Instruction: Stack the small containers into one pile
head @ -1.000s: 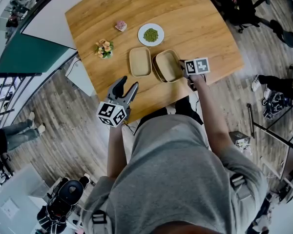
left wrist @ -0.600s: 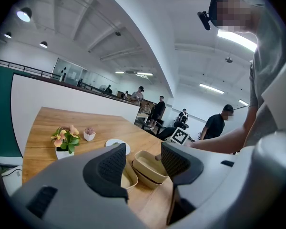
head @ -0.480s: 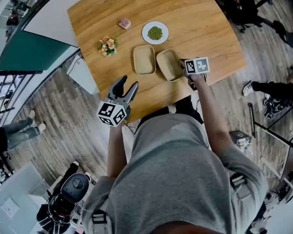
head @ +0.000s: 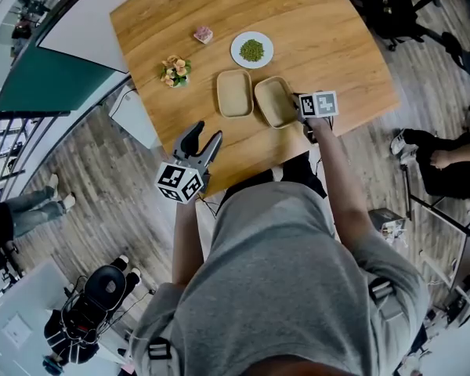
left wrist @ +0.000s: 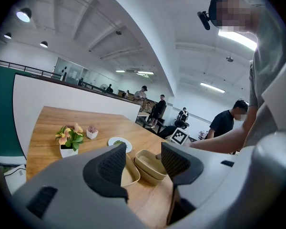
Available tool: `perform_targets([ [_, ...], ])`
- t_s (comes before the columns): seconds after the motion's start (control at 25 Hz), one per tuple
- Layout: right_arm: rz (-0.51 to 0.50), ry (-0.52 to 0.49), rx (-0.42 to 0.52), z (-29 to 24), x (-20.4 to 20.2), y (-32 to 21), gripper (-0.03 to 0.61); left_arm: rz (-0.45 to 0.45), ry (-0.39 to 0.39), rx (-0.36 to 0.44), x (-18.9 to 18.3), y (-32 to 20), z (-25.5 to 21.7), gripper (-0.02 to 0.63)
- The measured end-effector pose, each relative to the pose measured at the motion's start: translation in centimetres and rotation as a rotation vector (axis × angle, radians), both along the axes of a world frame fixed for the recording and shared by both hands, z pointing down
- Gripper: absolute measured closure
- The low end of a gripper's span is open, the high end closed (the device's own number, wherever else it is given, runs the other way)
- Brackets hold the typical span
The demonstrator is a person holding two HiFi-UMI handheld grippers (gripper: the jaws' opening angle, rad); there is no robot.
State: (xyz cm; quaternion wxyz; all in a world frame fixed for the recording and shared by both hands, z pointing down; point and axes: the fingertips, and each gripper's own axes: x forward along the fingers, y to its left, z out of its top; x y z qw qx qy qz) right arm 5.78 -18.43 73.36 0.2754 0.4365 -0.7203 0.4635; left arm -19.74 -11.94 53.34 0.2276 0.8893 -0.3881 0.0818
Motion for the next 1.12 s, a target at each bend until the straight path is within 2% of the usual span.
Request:
perform_targets([
  [0.24,0.003,0.022,-0.001,0.8,0.3,0.1,0.544,-0.002,-0.007,-0.007,0.0,0.3,0.1,0.367],
  [0.32,0.003,0.025,0.006,0.9,0.4,0.2,0.511,-0.003,-0.006,-0.01,-0.1,0.4,0.1,0.367],
  [0.4,0.009,0.024,0.018,1.0,0.5,0.2,0.453,-0.004,-0.006,-0.01,-0.2,0.5,0.1,0.367],
  [0.52,0.019,0.023,0.031,1.0,0.8,0.1,0.422,-0.006,-0.007,-0.01,-0.4,0.7,0.1,0.367],
  [1.12,0.025,0.017,0.037,1.6,0.7,1.3,0.417,0.019,0.008,-0.009,-1.7,1.8,1.5,0.367],
])
